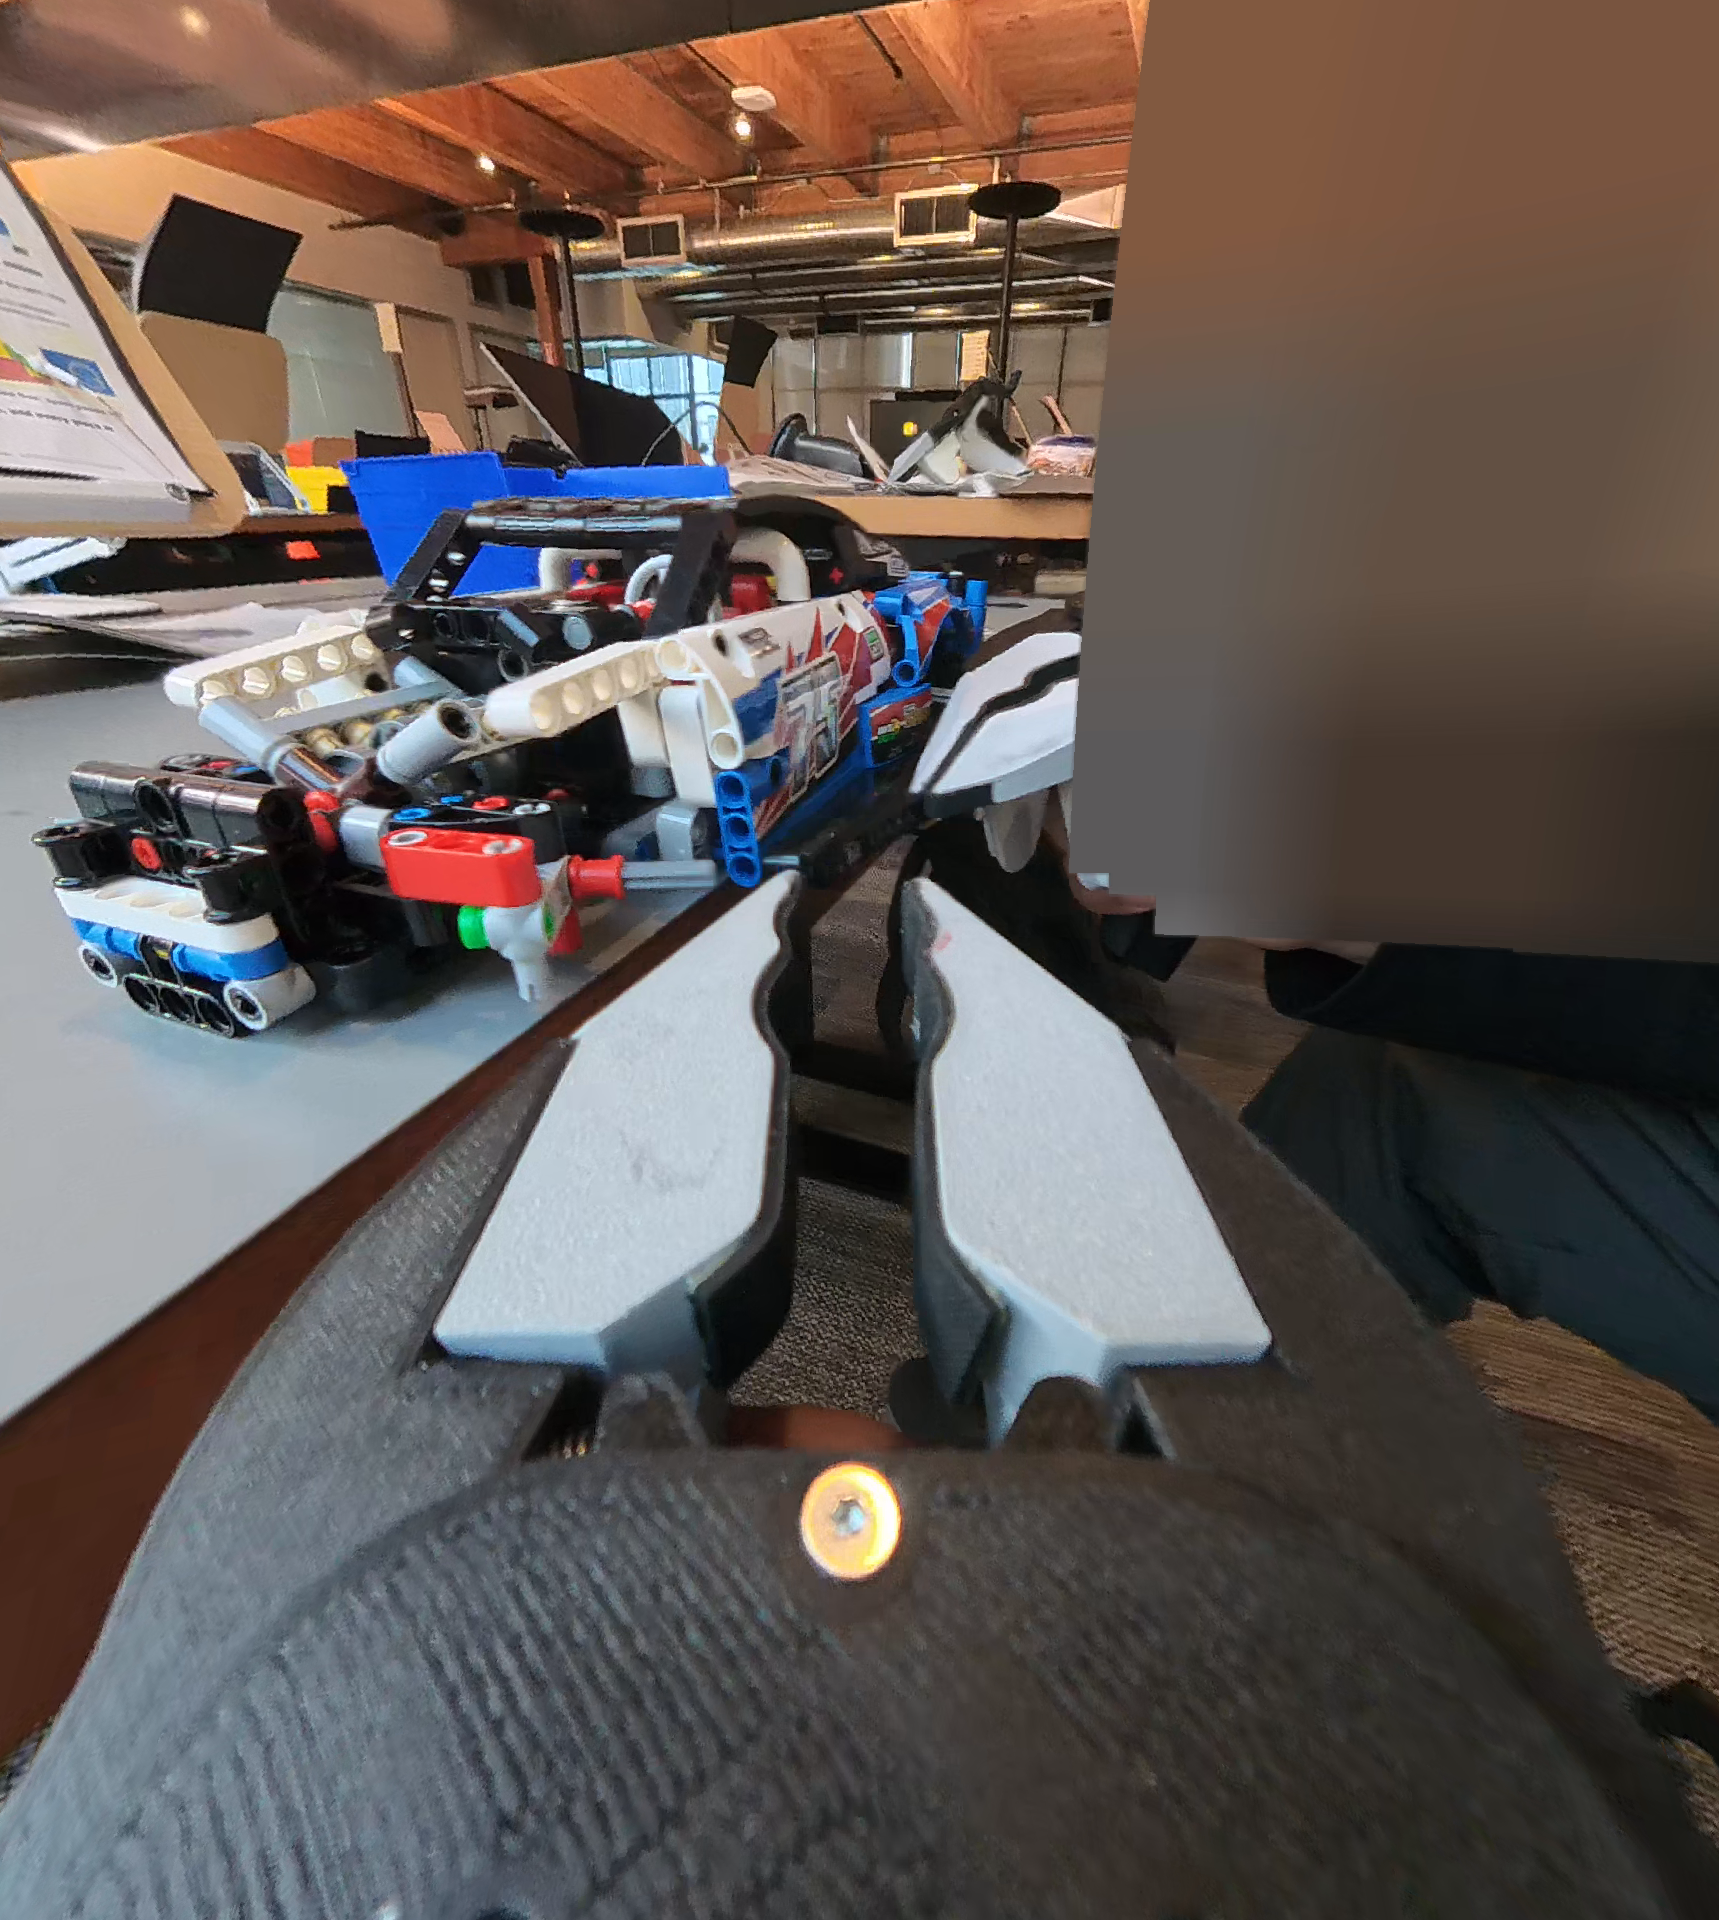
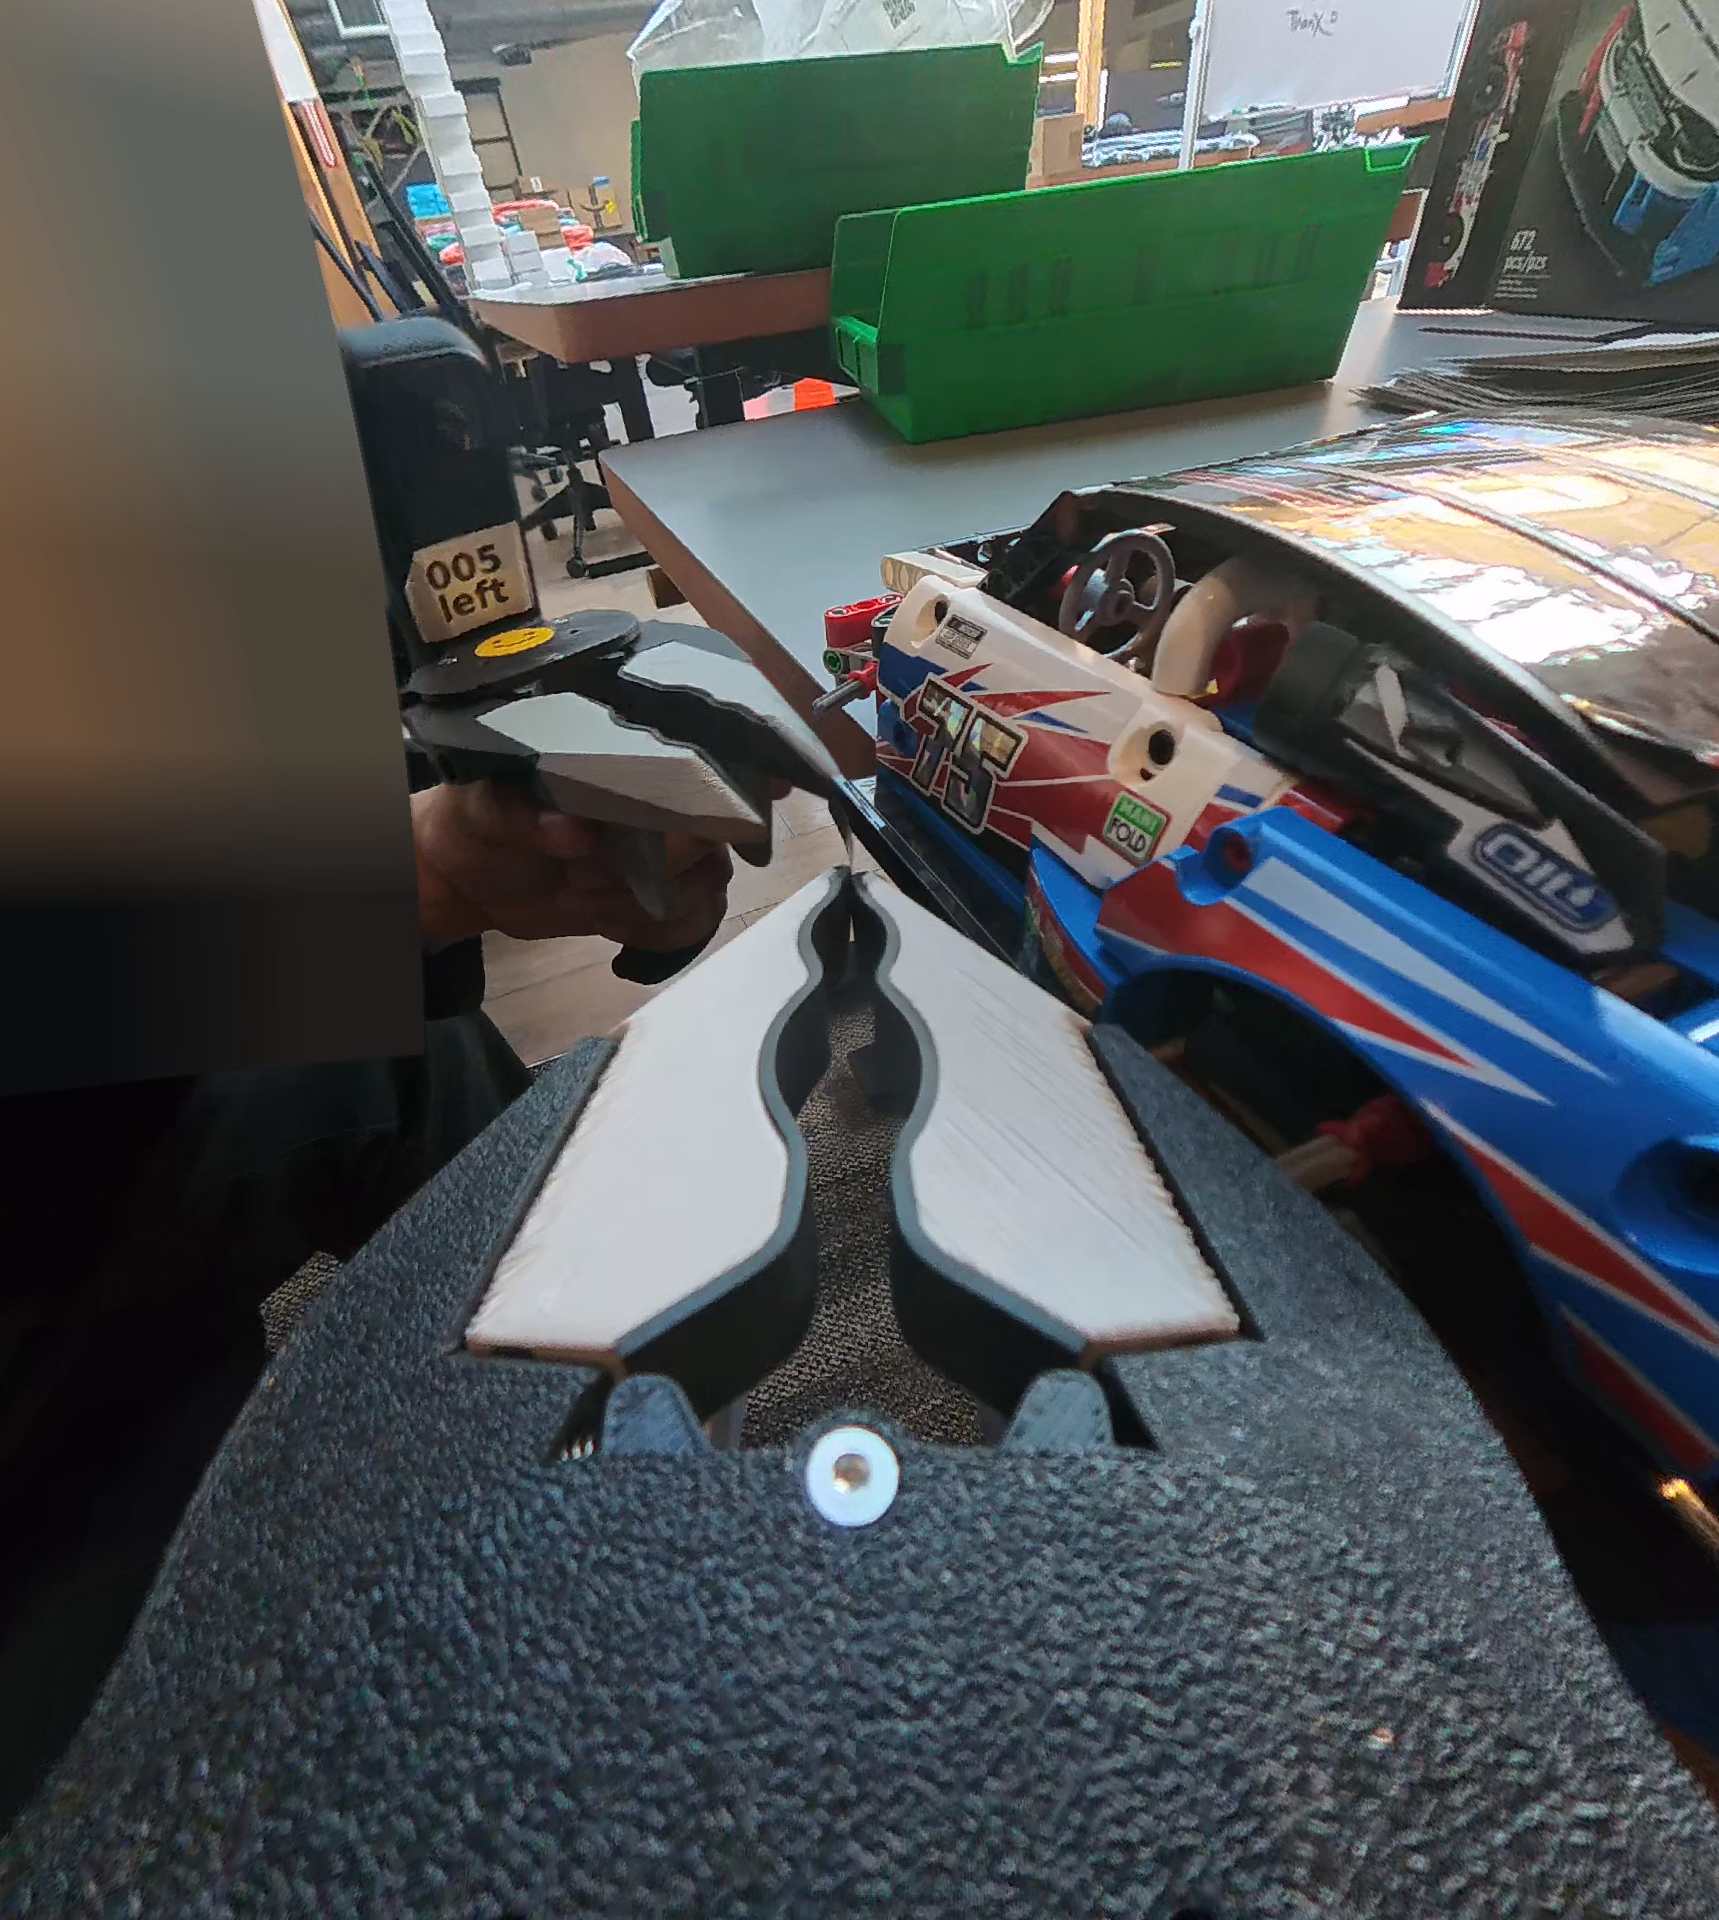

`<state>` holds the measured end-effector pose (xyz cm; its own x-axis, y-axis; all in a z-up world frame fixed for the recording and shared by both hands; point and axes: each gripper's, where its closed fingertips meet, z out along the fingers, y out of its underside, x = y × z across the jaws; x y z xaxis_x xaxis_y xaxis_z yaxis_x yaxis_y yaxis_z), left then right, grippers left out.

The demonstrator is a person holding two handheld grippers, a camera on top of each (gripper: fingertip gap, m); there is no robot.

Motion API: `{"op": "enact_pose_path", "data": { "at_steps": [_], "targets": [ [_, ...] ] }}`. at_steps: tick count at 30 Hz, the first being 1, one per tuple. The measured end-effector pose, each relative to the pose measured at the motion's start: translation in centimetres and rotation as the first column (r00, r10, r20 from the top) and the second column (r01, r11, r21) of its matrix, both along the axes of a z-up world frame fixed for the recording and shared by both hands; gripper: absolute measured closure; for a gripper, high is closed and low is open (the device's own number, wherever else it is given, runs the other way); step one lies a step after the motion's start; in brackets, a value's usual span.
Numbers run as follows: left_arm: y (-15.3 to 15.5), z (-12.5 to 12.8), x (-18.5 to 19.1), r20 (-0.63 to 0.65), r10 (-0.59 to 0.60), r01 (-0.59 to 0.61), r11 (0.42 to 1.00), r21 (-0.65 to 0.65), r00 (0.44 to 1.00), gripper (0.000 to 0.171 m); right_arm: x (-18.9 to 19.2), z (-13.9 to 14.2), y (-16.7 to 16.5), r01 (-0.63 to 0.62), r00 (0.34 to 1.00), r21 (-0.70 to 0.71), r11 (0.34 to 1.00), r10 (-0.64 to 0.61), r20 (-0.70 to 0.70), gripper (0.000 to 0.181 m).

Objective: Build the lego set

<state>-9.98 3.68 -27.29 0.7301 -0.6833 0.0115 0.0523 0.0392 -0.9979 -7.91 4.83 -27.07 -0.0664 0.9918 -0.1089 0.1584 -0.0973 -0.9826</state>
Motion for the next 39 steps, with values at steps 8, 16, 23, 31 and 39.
{"op": "enact_pose_path", "data": {
  "at_steps": [8,16,23,31,39],
  "targets": [
    [-1.7,1.0,-0.2,0.048,-0.05,0.048,0.998,0.04,0.998,0.151,0.1,0.1,0.3,0.006,1.0,-0.001,1.0,-0.006,-0.004,0.181],
    [-1.6,0.2,1.1,-0.016,-0.072,0.072,0.997,0.024,0.997,0.15,0.0,0.1,0.3,0.007,1.0,-0.002,1.0,-0.007,-0.003,0.181],
    [-1.7,-0.1,1.4,-0.025,-0.087,0.088,0.996,0.015,0.996,0.151,0.0,0.2,0.3,0.008,1.0,0.0,1.0,-0.008,-0.006,0.181],
    [-1.7,-0.3,1.8,-0.032,-0.094,0.094,0.996,0.01,0.995,0.15,0.1,0.1,0.3,0.009,1.0,-0.007,1.0,-0.009,-0.009,0.181],
    [-1.6,-0.1,1.8,-0.031,-0.089,0.089,0.996,0.016,0.996,0.149,0.0,0.1,0.3,0.008,1.0,-0.006,1.0,-0.009,-0.006,0.181]
  ]
}}
